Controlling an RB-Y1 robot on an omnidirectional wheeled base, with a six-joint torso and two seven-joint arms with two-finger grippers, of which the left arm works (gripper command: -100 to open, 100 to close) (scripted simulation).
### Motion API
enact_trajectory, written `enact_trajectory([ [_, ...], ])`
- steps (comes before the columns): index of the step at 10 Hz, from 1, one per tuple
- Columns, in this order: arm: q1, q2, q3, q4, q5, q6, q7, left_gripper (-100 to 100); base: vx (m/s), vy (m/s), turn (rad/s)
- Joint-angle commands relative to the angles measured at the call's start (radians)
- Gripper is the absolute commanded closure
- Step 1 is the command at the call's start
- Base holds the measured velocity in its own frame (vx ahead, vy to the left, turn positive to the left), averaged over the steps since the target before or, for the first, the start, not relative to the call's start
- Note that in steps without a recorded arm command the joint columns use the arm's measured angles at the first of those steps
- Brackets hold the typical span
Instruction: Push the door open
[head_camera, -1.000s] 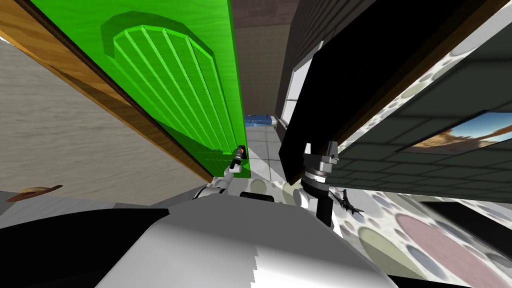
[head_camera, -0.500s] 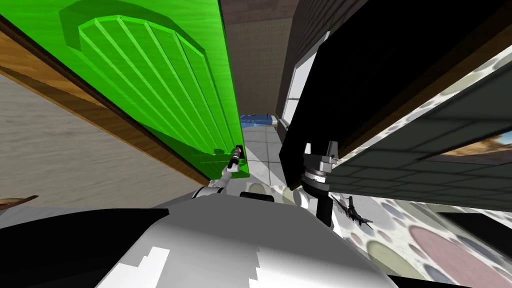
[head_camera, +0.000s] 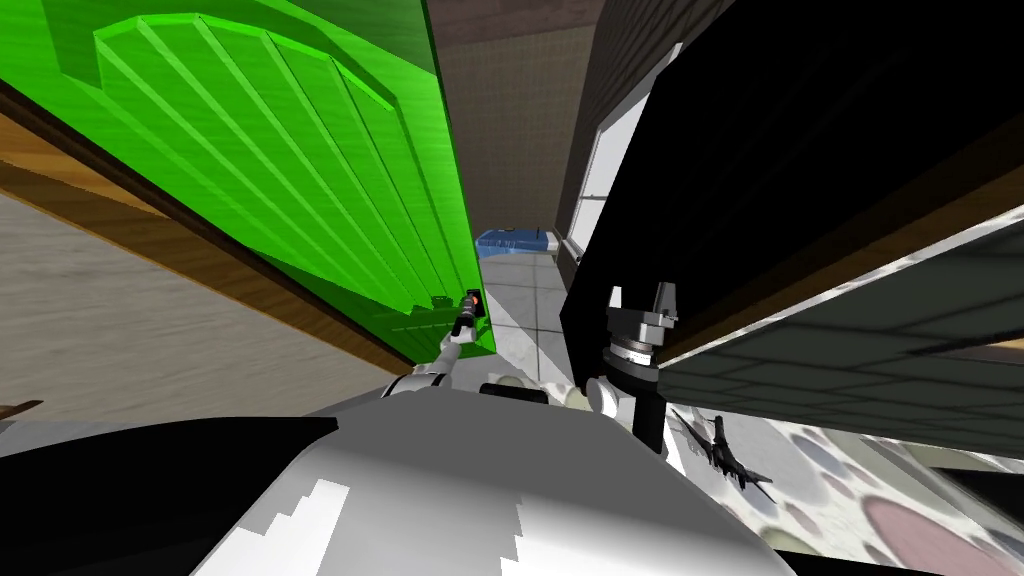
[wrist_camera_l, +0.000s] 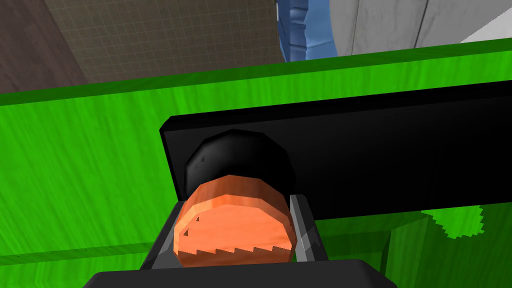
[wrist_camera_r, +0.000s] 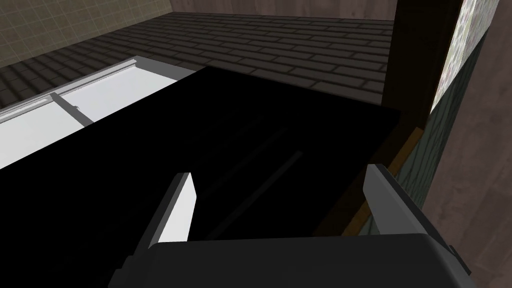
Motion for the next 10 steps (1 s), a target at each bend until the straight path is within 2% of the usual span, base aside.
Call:
enact_trajectory([
  [1,-0.002,0.024,0.024,0.01,0.007,-0.019,0.002,100,0.223,-0.061,0.091],
  [3,-0.002,0.027,0.036,0.011,0.011,-0.019,-0.001,100,0.152,-0.081,0.053],
  [4,-0.001,0.031,0.058,0.014,0.017,-0.019,-0.007,100,0.158,-0.077,0.073],
  [10,0.0,0.039,0.115,0.019,0.033,-0.017,-0.021,100,0.183,-0.09,0.074],
])
